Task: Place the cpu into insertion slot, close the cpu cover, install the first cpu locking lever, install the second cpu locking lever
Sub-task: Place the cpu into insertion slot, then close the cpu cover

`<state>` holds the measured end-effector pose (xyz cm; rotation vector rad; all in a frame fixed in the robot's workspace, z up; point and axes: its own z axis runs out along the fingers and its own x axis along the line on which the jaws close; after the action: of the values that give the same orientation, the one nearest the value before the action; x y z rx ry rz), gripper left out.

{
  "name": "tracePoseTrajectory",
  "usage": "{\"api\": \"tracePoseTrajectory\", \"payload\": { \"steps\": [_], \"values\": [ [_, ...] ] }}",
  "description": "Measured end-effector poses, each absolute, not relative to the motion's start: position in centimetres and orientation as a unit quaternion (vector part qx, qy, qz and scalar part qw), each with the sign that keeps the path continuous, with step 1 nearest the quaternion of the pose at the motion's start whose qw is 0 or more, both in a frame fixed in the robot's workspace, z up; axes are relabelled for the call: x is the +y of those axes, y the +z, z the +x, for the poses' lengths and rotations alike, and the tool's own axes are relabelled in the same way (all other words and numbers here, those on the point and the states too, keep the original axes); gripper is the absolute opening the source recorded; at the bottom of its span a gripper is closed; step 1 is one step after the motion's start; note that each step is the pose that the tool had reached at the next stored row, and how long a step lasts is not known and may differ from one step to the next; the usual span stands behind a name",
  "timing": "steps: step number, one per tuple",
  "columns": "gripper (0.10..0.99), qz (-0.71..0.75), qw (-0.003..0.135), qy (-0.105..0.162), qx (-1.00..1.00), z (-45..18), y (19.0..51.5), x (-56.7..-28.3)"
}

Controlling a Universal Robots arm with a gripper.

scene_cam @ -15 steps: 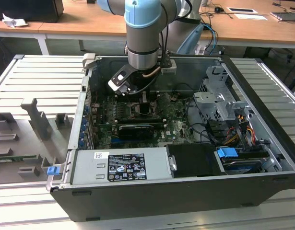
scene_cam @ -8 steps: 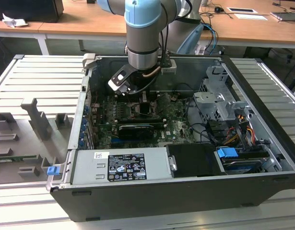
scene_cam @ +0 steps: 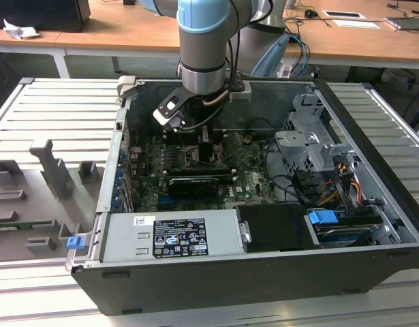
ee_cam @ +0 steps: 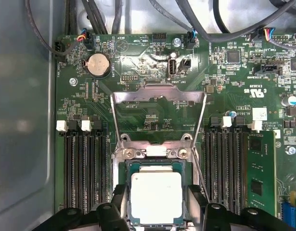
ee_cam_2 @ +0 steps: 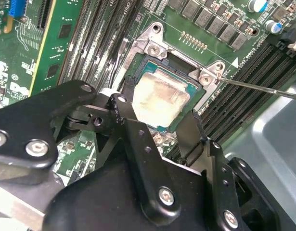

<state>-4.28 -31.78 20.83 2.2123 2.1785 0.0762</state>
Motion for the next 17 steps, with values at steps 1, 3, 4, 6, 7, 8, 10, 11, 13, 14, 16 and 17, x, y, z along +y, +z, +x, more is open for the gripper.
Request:
{"api": "tracePoseTrajectory", "payload": {
  "steps": [1, 3, 4, 6, 7, 8, 10, 11, 13, 14, 16, 17],
  "values": [
    [0.408, 0.712, 0.012, 0.019, 0.701, -4.0, 21.3, -31.8],
    [0.106, 0.713, 0.009, 0.015, 0.701, -3.9, 21.9, -31.8],
    [0.106, 0.713, 0.009, 0.015, 0.701, -3.9, 22.0, -31.8],
    [0.106, 0.713, 0.009, 0.015, 0.701, -3.9, 22.0, -31.8],
    [0.106, 0.713, 0.009, 0.015, 0.701, -3.9, 22.1, -31.8],
    [0.106, 0.713, 0.009, 0.015, 0.701, -3.9, 22.2, -31.8],
    [0.106, 0.713, 0.009, 0.015, 0.701, -3.9, 22.3, -31.8],
    [0.106, 0.713, 0.009, 0.015, 0.701, -3.9, 22.4, -31.8],
    [0.106, 0.713, 0.009, 0.015, 0.701, -3.9, 22.6, -31.8],
    [0.106, 0.713, 0.009, 0.016, 0.701, -3.9, 22.6, -31.8],
    [0.106, 0.712, 0.009, 0.016, 0.702, -3.9, 22.6, -31.8],
    [0.106, 0.712, 0.009, 0.016, 0.702, -3.9, 22.6, -31.8]
  ]
}}
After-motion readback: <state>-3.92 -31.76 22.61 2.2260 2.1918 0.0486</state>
